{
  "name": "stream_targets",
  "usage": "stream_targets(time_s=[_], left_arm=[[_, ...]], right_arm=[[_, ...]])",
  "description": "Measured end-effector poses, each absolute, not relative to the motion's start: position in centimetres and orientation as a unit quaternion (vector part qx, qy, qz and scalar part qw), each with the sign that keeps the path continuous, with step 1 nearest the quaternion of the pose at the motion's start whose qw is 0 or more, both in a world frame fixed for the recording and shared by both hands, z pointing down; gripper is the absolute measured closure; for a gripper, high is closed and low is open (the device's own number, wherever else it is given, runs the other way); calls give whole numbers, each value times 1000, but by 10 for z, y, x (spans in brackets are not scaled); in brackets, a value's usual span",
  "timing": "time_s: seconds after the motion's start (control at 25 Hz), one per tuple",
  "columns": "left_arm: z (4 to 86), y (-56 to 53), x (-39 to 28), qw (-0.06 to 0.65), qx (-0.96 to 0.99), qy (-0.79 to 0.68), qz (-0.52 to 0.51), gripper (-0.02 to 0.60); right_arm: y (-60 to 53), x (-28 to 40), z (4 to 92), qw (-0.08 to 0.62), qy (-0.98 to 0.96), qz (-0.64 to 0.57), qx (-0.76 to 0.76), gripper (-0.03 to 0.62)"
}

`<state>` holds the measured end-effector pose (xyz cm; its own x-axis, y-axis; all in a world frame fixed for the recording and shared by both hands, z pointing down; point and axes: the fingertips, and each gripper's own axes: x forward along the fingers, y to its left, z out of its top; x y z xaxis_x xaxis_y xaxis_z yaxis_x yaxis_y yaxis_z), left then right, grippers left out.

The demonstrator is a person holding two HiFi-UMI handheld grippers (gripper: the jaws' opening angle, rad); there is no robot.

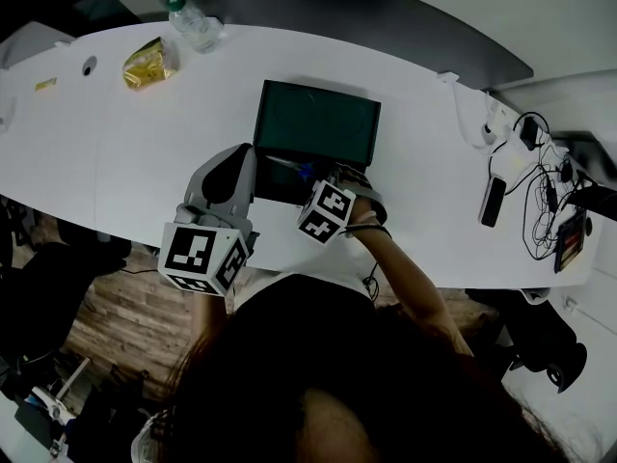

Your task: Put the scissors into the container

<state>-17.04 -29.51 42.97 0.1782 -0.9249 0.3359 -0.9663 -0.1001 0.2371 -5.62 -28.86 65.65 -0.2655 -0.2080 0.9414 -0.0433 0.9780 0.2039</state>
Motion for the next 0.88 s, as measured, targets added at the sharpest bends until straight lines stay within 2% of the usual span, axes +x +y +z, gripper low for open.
stream_targets(time_s=[0.88], left_arm=[[432, -294, -167, 207, 748, -628, 57, 569]], right_arm=[[-288, -56, 657, 606, -790, -69, 71, 496]])
